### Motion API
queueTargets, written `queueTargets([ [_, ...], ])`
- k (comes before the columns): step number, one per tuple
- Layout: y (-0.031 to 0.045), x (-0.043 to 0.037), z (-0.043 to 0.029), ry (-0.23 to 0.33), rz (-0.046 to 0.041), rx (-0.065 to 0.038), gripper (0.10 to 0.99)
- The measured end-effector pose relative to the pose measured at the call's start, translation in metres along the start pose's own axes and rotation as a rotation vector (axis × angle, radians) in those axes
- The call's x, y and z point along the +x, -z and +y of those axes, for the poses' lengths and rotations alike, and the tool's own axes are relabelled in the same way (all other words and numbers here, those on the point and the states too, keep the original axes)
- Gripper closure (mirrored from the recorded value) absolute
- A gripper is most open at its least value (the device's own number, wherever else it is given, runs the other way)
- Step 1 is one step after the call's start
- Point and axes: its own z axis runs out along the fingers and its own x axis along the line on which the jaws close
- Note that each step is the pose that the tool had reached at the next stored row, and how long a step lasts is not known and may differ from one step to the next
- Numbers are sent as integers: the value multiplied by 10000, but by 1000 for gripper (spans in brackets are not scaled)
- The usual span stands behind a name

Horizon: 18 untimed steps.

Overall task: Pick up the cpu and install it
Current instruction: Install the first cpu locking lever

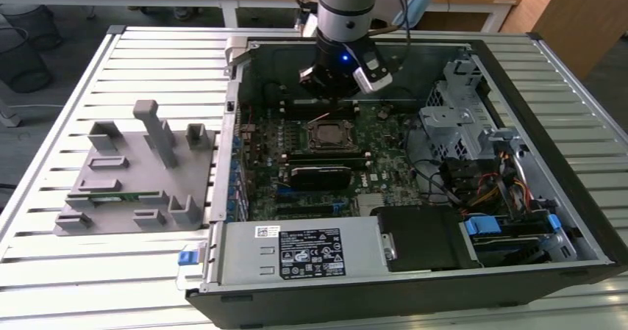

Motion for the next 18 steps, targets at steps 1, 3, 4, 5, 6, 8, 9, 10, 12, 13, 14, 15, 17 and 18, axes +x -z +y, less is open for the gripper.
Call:
queueTargets([
  [1,-3,-5,0,0,1,2,980],
  [3,-11,-14,1,0,1,2,980],
  [4,-16,-16,2,0,0,1,980],
  [5,-21,-19,2,-1,0,1,980],
  [6,-27,-22,3,0,1,2,980],
  [8,-40,-29,3,-1,1,2,980],
  [9,-46,-33,3,0,1,2,980],
  [10,-52,-38,4,0,1,1,980],
  [12,-64,-47,4,0,1,1,980],
  [13,-69,-51,3,0,1,2,980],
  [14,-75,-55,3,0,1,1,980],
  [15,-82,-58,2,0,1,2,980],
  [17,-95,-64,1,0,1,2,980],
  [18,-101,-68,0,0,1,2,980],
])
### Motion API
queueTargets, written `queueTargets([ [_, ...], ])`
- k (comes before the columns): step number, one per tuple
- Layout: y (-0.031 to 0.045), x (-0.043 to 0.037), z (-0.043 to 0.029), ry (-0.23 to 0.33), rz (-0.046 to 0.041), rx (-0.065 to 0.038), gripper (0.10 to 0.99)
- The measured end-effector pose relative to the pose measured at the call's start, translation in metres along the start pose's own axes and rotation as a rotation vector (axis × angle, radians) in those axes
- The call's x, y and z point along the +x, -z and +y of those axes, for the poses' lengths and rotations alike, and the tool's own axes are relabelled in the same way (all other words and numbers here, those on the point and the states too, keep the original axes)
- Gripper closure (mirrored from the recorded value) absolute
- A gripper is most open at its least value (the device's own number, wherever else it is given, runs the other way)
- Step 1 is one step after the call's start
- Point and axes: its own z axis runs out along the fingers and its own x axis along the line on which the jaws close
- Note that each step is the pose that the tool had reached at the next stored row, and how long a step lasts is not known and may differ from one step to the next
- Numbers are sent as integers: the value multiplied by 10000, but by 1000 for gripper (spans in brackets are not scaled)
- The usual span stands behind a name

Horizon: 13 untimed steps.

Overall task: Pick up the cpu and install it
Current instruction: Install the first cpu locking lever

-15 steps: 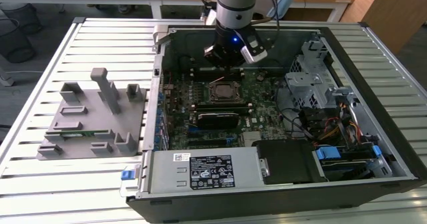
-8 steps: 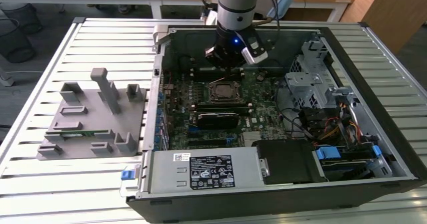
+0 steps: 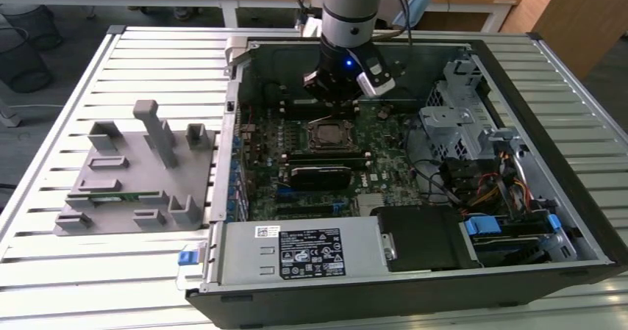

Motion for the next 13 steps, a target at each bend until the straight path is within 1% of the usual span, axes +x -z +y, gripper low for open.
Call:
queueTargets([
  [13,-86,-19,-9,1,0,2,980],
])
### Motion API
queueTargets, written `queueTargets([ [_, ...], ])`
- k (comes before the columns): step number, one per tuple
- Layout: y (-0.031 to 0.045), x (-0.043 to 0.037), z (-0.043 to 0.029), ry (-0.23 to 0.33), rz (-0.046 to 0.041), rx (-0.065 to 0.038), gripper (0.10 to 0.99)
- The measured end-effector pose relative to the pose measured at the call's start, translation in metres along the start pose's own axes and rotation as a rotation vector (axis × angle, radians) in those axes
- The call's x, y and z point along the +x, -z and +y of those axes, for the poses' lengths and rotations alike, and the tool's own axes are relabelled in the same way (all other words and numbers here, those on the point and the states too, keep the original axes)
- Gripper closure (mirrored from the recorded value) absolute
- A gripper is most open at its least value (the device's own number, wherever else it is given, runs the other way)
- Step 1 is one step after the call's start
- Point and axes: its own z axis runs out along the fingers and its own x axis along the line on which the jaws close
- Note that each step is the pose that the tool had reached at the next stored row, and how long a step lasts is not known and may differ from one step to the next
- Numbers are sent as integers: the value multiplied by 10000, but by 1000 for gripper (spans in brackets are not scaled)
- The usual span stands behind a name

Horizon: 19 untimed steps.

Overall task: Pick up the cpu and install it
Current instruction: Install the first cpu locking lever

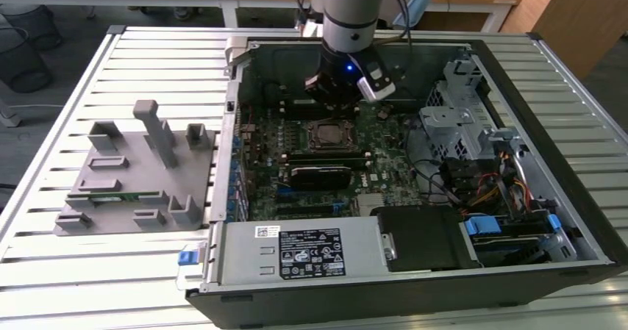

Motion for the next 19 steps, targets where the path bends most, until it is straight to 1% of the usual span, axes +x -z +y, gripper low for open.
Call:
queueTargets([
  [10,-53,-20,-6,-1,0,9,980],
  [19,-57,-23,-7,0,0,17,980],
])
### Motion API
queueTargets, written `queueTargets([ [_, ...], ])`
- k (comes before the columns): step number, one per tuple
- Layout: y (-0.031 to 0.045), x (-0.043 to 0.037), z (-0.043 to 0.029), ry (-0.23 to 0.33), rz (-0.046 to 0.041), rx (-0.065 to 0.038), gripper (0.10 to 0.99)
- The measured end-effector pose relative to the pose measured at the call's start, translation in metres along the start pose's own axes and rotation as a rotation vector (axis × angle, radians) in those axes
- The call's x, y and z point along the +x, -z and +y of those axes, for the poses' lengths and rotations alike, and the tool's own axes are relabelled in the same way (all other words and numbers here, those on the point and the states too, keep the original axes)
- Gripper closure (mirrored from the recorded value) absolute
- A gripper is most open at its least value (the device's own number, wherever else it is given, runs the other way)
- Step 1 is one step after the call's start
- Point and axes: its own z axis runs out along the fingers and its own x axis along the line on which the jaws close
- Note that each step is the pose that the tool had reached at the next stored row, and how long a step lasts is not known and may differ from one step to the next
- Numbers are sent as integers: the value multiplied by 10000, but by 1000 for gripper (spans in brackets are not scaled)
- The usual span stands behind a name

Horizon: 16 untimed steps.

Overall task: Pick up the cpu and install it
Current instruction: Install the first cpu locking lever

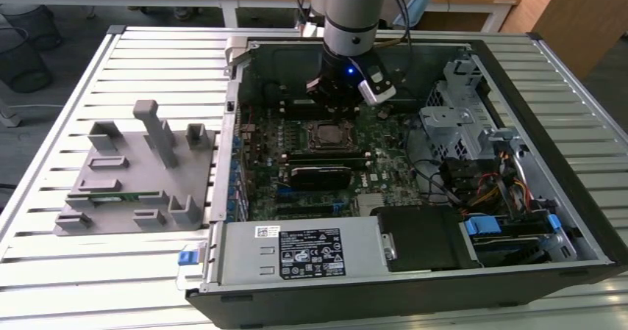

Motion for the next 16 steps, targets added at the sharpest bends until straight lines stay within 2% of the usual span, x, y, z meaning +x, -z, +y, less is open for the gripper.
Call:
queueTargets([
  [2,0,0,0,2,1,29,980],
  [8,-9,1,-2,4,21,328,980],
  [11,-21,1,-3,6,28,434,980],
  [13,-29,1,-4,7,32,479,980],
  [16,-40,0,-2,7,32,488,980],
])
